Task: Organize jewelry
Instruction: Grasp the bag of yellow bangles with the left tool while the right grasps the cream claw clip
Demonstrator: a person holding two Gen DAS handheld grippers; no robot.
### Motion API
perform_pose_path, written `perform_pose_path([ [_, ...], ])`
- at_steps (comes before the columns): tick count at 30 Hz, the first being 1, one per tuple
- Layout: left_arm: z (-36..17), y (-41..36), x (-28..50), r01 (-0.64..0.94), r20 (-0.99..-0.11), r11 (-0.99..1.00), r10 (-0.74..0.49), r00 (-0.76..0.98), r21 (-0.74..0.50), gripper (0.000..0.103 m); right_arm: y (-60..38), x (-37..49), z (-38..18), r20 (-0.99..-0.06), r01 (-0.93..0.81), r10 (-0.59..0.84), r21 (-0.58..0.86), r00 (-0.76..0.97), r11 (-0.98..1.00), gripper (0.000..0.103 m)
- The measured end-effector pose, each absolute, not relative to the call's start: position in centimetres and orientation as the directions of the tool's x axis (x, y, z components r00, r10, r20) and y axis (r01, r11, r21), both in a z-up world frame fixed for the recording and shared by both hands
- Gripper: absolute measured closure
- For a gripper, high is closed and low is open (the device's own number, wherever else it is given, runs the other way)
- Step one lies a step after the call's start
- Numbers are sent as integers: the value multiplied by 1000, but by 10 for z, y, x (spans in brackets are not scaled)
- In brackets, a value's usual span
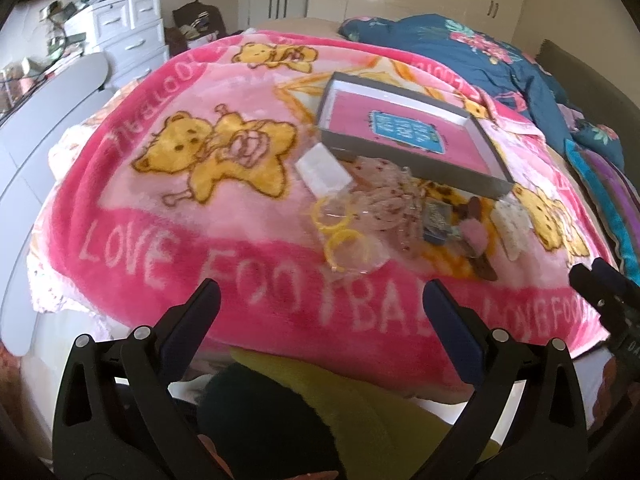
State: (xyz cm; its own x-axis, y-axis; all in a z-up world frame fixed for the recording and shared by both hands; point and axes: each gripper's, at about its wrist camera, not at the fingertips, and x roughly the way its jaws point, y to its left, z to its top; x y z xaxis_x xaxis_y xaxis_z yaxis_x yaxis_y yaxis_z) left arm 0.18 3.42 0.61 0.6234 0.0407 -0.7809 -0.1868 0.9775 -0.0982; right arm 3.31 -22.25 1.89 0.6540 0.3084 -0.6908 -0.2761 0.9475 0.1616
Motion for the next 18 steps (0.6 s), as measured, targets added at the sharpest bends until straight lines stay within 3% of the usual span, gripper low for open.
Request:
perform_pose_path([
  [9, -9, 58, 14, -242, -813, 963, 46, 580, -117, 8, -228, 67, 10, -714, -248, 287, 162, 638, 955, 4],
  [14, -22, 62, 28, -206, -825, 947, -93, 558, -246, 8, -231, 84, 1, -727, -230, 279, 169, 627, 958, 4],
  [18, -30, 54, 42, -184, -835, 954, -105, 540, -239, 8, -232, 93, -5, -737, -223, 264, 156, 622, 962, 4],
])
